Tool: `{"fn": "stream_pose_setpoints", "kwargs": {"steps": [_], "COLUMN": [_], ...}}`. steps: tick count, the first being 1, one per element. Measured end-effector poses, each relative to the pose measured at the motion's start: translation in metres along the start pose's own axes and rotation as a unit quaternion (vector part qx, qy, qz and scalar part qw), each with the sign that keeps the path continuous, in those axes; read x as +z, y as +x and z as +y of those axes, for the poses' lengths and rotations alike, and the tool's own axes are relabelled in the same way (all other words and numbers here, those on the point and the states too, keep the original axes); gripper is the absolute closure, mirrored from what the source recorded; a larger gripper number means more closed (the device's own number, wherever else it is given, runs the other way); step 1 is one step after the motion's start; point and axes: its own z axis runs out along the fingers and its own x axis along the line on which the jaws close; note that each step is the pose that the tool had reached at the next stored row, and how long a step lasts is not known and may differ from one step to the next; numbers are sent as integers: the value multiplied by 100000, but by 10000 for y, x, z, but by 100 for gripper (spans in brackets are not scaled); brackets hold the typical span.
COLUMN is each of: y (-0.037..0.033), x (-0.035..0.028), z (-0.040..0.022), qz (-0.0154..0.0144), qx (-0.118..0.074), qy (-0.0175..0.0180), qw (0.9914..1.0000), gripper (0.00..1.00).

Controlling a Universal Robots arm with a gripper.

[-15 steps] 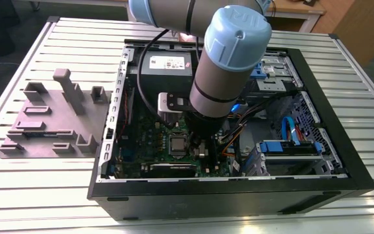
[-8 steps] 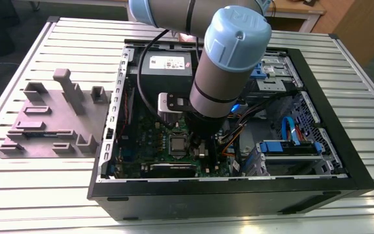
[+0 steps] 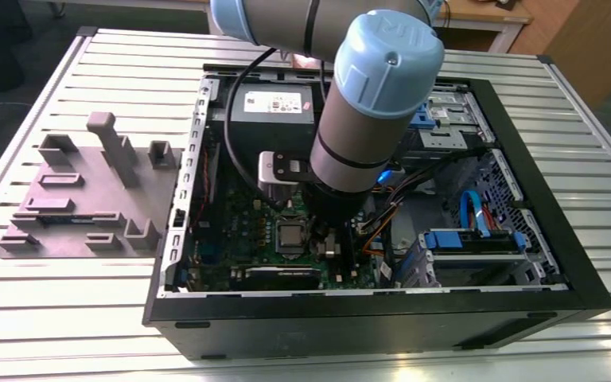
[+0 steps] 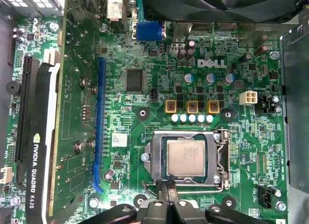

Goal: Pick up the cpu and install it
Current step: 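Install the first cpu locking lever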

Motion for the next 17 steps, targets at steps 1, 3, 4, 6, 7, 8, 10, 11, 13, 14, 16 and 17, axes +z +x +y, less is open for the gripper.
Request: {"fn": "stream_pose_setpoints", "kwargs": {"steps": [1,3,4,6,7,8,10,11,13,14,16,17], "y": [0,0,0,0,0,0,0,0,0,0,0,0], "x": [0,-1,-1,-2,-2,-2,-3,-3,-2,-2,2,4], "z": [-1,-6,-9,-16,-19,-23,-33,-34,-36,-37,-39,-39], "qz": [-3,-10,-12,-10,-11,-14,-17,-17,-6,-3,-21,-24], "qx": [-2,-5,-4,-2,1,1,-1,2,0,2,-5,-4], "qy": [-3,-3,-2,-3,-1,-3,3,1,-3,-4,12,8], "qw": [100000,100000,100000,100000,100000,100000,100000,100000,100000,100000,100000,100000], "gripper": [90,90,90,90,90,90,90,90,90,90,90,90]}}
